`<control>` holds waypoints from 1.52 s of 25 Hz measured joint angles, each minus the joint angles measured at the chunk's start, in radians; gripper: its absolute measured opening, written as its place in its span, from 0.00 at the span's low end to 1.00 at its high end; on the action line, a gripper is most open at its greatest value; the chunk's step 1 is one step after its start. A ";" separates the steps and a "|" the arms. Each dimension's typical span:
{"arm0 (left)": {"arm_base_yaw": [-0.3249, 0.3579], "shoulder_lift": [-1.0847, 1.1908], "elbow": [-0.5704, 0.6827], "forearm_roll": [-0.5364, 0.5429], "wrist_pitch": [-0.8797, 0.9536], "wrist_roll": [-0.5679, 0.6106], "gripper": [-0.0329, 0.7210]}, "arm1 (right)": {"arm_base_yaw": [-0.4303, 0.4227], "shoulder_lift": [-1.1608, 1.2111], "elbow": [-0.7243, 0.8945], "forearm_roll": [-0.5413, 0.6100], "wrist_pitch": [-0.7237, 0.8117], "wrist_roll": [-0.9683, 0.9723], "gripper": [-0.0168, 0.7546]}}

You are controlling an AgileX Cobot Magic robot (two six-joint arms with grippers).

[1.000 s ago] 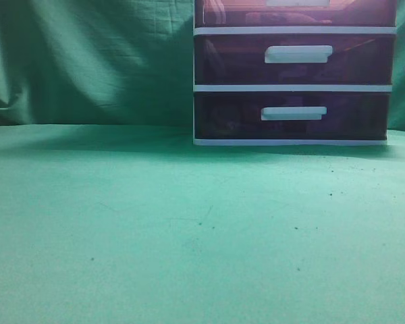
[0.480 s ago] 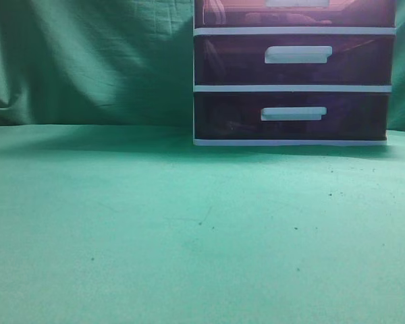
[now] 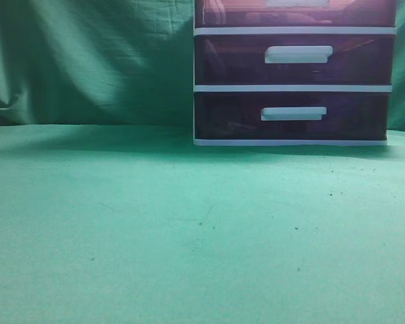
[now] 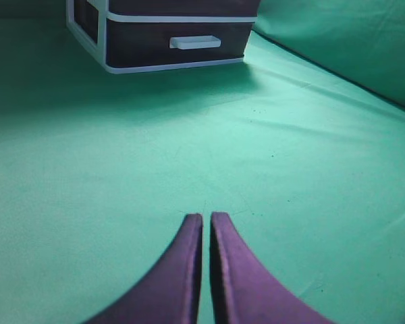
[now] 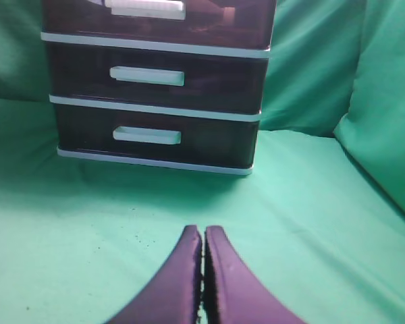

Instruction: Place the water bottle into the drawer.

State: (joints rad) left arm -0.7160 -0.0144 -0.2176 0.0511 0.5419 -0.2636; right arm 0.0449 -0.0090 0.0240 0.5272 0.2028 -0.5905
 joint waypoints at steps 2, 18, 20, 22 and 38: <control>0.000 0.000 0.000 0.001 0.000 0.000 0.04 | 0.000 0.000 0.000 -0.002 0.003 0.047 0.02; 0.000 0.000 0.000 0.001 0.000 0.000 0.04 | 0.000 0.000 0.002 -0.504 0.186 0.624 0.02; 0.000 0.000 0.000 0.001 0.000 0.000 0.04 | 0.000 0.000 0.002 -0.502 0.186 0.624 0.02; 0.000 0.000 0.000 0.001 0.000 0.000 0.04 | 0.000 0.000 0.002 -0.502 0.186 0.624 0.02; 0.000 0.000 0.000 0.002 0.000 0.000 0.04 | 0.000 0.000 0.002 -0.500 0.186 0.622 0.02</control>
State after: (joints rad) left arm -0.7160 -0.0144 -0.2176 0.0533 0.5419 -0.2636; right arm 0.0449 -0.0090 0.0261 0.0276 0.3888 0.0315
